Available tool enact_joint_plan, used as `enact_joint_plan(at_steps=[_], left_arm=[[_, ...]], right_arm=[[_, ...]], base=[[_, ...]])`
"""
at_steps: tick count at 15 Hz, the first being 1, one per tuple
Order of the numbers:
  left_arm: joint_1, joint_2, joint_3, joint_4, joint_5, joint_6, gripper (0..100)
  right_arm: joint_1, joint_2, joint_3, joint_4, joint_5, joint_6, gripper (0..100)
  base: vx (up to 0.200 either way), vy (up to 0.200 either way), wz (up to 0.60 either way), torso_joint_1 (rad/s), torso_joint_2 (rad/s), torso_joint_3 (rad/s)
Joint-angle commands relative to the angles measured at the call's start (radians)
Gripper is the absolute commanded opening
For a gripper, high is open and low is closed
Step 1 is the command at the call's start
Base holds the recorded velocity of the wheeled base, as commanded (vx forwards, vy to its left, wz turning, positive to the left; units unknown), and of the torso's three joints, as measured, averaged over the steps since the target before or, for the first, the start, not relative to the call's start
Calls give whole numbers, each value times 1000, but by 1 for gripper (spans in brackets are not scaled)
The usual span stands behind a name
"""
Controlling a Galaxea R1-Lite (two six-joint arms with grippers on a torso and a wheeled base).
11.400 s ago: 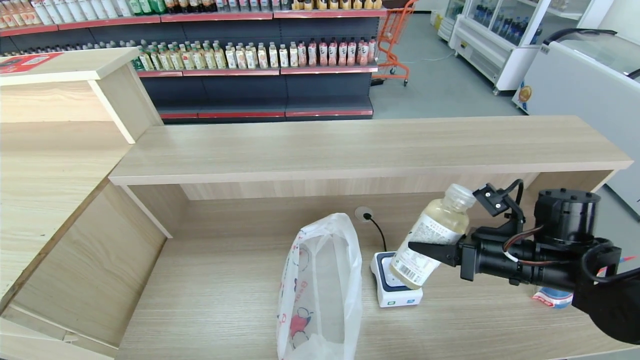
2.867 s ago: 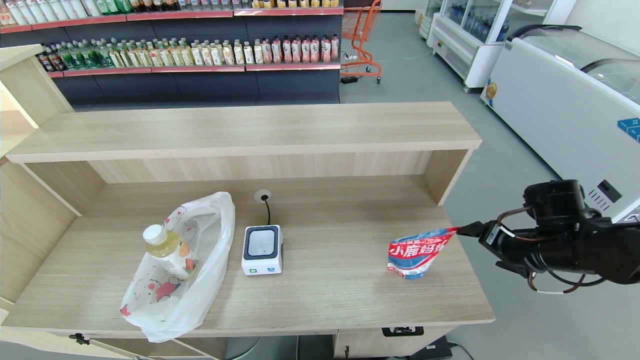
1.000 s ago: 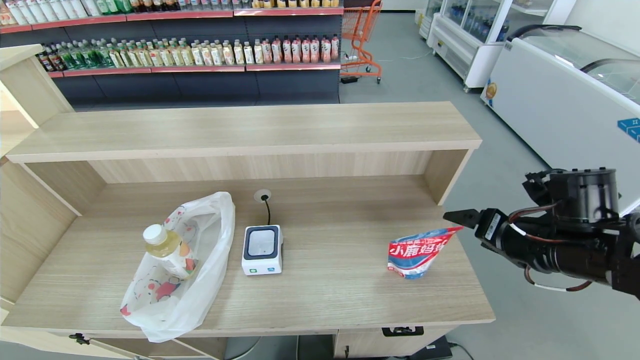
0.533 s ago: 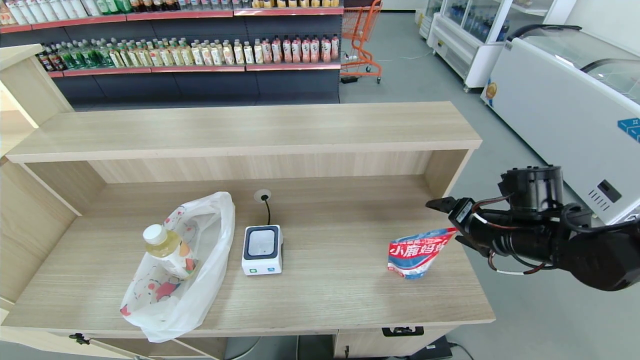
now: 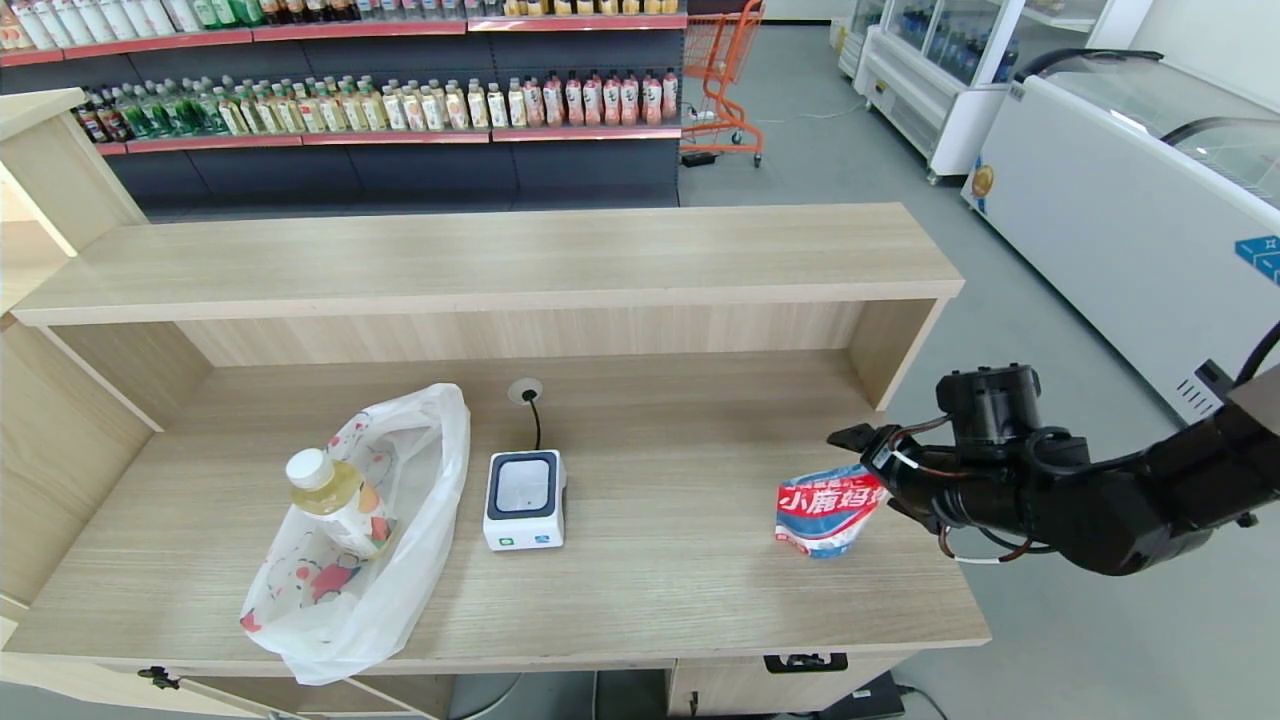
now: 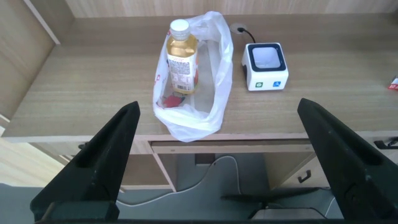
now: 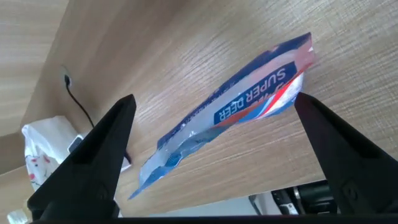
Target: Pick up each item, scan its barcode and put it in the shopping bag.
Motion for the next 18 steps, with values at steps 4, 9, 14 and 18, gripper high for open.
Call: enact_joint_plan(at_steps=[4,9,14,18], left_arm=[[0,0,0,0,0,0,100],[1,0,0,0,1,0,100],[0,0,0,0,1,0,100],[0,0,0,0,0,0,100]], right_arm=[[0,132,-86,-1,-19,0,100],[1,226,-137,1,-27,-41,100],[9,244,-137,1,-28,-95,0],[15,206,-126,-1,-62,-238,0]], base=[[0,0,0,0,0,0],[0,0,0,0,0,0],[0,0,0,0,0,0],[0,0,0,0,0,0]])
